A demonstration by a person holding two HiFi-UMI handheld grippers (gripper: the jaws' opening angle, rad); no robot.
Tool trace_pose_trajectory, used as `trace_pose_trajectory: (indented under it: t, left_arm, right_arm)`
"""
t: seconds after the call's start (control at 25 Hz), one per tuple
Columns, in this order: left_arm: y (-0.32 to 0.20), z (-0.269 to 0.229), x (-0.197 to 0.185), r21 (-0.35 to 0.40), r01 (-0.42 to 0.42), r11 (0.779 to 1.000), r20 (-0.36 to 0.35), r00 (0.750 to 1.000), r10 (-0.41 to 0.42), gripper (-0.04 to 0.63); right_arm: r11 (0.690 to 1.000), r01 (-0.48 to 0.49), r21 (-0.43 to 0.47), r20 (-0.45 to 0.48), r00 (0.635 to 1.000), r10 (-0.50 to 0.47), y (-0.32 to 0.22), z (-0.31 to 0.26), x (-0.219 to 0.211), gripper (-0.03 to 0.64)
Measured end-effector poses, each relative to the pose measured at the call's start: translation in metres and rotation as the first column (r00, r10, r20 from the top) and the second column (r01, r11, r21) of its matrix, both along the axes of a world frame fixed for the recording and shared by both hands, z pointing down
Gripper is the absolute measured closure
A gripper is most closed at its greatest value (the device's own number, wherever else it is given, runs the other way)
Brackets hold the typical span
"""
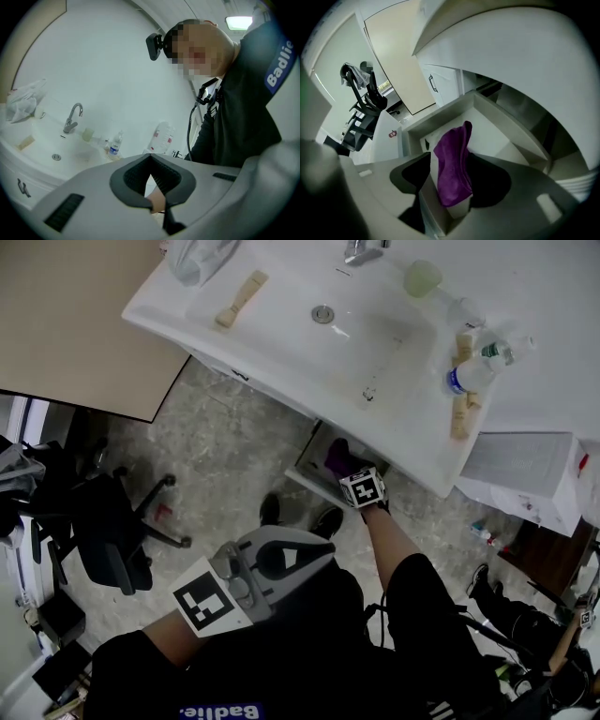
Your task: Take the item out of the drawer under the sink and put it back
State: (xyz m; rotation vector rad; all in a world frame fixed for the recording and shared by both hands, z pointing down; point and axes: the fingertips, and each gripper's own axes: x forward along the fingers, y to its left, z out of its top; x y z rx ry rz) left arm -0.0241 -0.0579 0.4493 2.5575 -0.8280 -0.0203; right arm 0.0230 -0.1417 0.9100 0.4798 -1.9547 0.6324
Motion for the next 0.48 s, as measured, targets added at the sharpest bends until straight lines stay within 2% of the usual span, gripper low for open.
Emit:
trace_pose_trajectory:
  t: [0.36, 0.48]
  left_arm:
    - [0.002, 0.019, -0.003, -0.030, -0.025, 0.999, 0.041, 0.999, 0.027, 0.606]
    - [0.005, 0.023, -0.004, -0.042, -0.026, 0.999, 0.054, 0.998, 0.028, 0.606]
  right_arm:
    - [0.999, -0.005, -0.050, -0.025, 1.000, 0.004, -0.006, 0.038, -0.004, 0.399]
    - [0.999, 0.024, -0.046, -0.080, 0.996, -0.028, -0.003, 0.049, 0.001, 0.414]
